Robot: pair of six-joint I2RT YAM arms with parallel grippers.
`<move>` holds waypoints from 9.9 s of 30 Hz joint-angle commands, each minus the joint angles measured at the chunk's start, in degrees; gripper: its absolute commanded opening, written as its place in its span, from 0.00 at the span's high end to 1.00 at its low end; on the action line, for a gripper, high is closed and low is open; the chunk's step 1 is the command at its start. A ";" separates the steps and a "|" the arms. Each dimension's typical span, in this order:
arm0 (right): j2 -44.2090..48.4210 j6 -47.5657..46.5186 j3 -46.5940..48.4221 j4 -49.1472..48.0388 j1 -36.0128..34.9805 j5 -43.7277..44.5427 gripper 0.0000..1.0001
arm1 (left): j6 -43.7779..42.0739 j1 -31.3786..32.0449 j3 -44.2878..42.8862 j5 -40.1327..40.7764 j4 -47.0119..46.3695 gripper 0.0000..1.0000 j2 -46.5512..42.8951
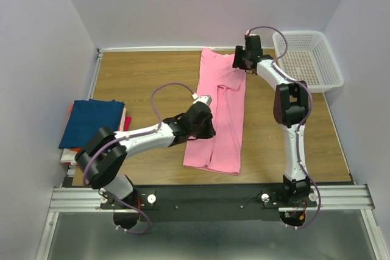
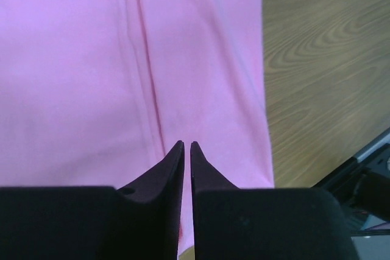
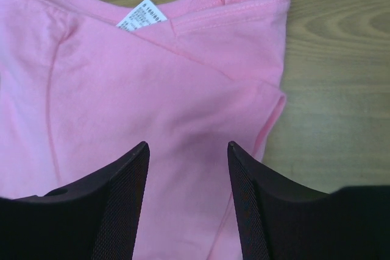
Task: Fold and stack the t-shirts
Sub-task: Fold the tshirt
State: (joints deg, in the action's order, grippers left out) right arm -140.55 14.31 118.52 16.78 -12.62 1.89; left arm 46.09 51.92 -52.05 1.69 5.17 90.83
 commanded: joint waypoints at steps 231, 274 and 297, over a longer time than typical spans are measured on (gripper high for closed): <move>31.56 15.75 -41.61 -1.75 -7.68 5.05 0.46 | -11.46 -26.34 -37.07 -0.11 4.41 0.87 25.37; 64.35 28.23 -77.56 -4.21 -16.47 11.64 0.53 | -0.82 -18.08 12.15 -3.89 -17.81 0.55 -1.26; 52.75 28.50 -75.27 -5.44 -13.04 6.90 0.57 | -3.02 -19.58 8.90 -1.43 -14.40 0.53 4.97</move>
State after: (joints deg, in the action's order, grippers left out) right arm -87.99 42.00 44.77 12.36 -25.65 9.98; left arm 43.97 32.23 -42.81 0.03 -9.82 94.43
